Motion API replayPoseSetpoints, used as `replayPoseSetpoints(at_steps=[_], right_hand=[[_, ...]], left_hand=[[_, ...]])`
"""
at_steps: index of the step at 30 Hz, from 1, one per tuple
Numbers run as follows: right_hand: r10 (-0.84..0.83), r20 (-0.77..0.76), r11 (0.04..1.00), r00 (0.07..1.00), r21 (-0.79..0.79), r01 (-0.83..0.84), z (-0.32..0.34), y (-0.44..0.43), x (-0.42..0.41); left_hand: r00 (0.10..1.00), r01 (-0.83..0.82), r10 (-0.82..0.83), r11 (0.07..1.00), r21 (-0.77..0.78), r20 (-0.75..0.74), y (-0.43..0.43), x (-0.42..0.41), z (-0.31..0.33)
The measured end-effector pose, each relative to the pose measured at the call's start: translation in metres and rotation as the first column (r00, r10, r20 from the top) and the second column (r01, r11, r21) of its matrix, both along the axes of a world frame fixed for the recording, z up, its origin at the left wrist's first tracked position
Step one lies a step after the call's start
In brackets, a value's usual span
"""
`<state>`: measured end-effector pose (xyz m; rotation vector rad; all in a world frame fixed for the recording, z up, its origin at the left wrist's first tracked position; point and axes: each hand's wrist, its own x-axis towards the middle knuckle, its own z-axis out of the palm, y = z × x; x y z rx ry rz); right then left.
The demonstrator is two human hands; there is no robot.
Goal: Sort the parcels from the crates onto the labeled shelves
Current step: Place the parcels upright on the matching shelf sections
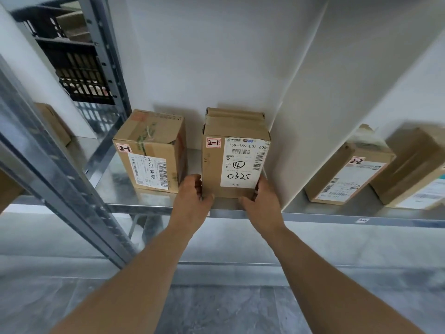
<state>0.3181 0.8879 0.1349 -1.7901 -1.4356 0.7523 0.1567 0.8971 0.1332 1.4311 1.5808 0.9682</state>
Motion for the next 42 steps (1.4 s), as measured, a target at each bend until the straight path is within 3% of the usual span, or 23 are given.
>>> replayPoseSetpoints(at_steps=[8, 16, 20, 24, 29, 34, 42], right_hand=[[-0.052, 0.146, 0.997, 0.988, 0.068, 0.043, 0.003, -0.055, -0.014], [0.195, 0.274, 0.977, 0.942, 0.03, -0.211, 0.002, -0.053, -0.082], [0.262, 0.193, 0.964, 0.946, 0.0, -0.267, 0.007, -0.023, -0.116], [0.2, 0.12, 0.979, 0.973, 0.015, -0.203, 0.01, 0.009, -0.136], [0.15, 0.063, 0.988, 0.987, 0.014, -0.151, 0.007, 0.03, -0.149], [0.168, -0.02, 0.984, 0.986, 0.055, -0.166, -0.001, 0.03, -0.154], [0.14, -0.013, 0.987, 0.99, 0.082, -0.138, -0.008, 0.029, -0.157]], left_hand=[[0.993, -0.103, 0.107, 0.992, 0.071, -0.045, -0.053, -0.051, -0.009], [0.976, -0.21, 0.214, 0.974, 0.088, -0.038, -0.041, -0.113, 0.0], [0.969, -0.231, 0.236, 0.97, 0.076, -0.07, -0.017, -0.123, 0.009], [0.964, -0.245, 0.25, 0.967, 0.07, -0.088, 0.006, -0.13, 0.008], [0.973, -0.23, 0.23, 0.973, 0.012, -0.004, 0.01, -0.134, 0.003], [0.975, -0.221, 0.221, 0.973, 0.064, 0.002, 0.005, -0.137, 0.001], [0.963, -0.255, 0.259, 0.964, 0.071, -0.067, 0.007, -0.137, -0.009]])
